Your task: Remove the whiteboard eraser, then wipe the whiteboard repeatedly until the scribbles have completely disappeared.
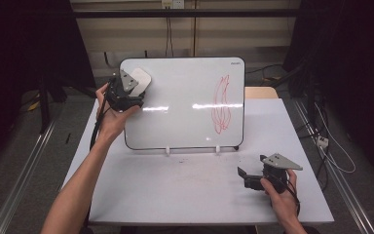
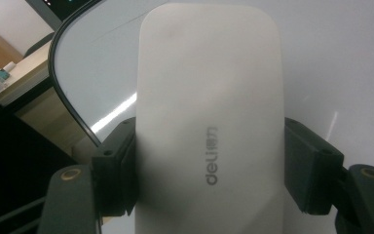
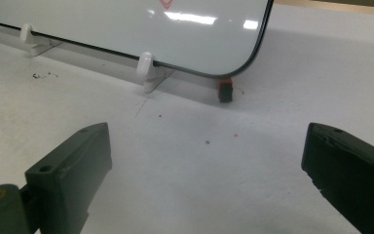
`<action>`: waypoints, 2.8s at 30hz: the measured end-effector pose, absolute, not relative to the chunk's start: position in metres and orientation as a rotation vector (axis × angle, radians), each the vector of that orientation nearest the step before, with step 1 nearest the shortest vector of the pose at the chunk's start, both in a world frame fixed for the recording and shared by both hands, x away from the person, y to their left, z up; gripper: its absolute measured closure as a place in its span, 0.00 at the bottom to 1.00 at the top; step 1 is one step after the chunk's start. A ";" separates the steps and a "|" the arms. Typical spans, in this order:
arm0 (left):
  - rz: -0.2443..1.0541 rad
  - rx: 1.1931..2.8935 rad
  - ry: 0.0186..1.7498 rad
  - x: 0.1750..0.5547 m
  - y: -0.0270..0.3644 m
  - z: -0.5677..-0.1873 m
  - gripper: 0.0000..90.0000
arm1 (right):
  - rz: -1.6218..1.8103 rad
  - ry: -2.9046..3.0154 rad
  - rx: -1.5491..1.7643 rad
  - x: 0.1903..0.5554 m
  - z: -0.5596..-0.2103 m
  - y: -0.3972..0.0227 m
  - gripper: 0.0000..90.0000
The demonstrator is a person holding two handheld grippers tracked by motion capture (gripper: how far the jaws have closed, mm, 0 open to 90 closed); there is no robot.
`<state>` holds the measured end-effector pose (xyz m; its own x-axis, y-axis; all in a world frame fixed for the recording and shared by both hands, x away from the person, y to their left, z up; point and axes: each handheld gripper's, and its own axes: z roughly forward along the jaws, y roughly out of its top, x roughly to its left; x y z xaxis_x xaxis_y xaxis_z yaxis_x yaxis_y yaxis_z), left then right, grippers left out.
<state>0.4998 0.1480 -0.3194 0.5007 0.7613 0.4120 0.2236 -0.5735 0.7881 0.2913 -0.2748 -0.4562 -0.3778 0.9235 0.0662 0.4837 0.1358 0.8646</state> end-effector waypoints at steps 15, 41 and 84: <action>0.951 2.038 0.812 0.500 0.154 -0.317 0.35 | 1.179 1.927 1.355 0.291 -0.456 -0.275 0.05; 0.872 1.872 0.812 0.466 0.159 -0.309 0.35 | 1.185 1.917 1.372 0.294 -0.456 -0.273 0.05; 0.824 1.823 0.679 0.444 0.086 -0.308 0.35 | 1.195 1.915 1.366 0.292 -0.457 -0.277 0.05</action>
<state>0.4440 0.0865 -0.3075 0.6131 0.7543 0.2348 0.0858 -0.3590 0.9294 0.2920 -0.2771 -0.4565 -0.3734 0.9233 0.0901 0.4867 0.1123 0.8663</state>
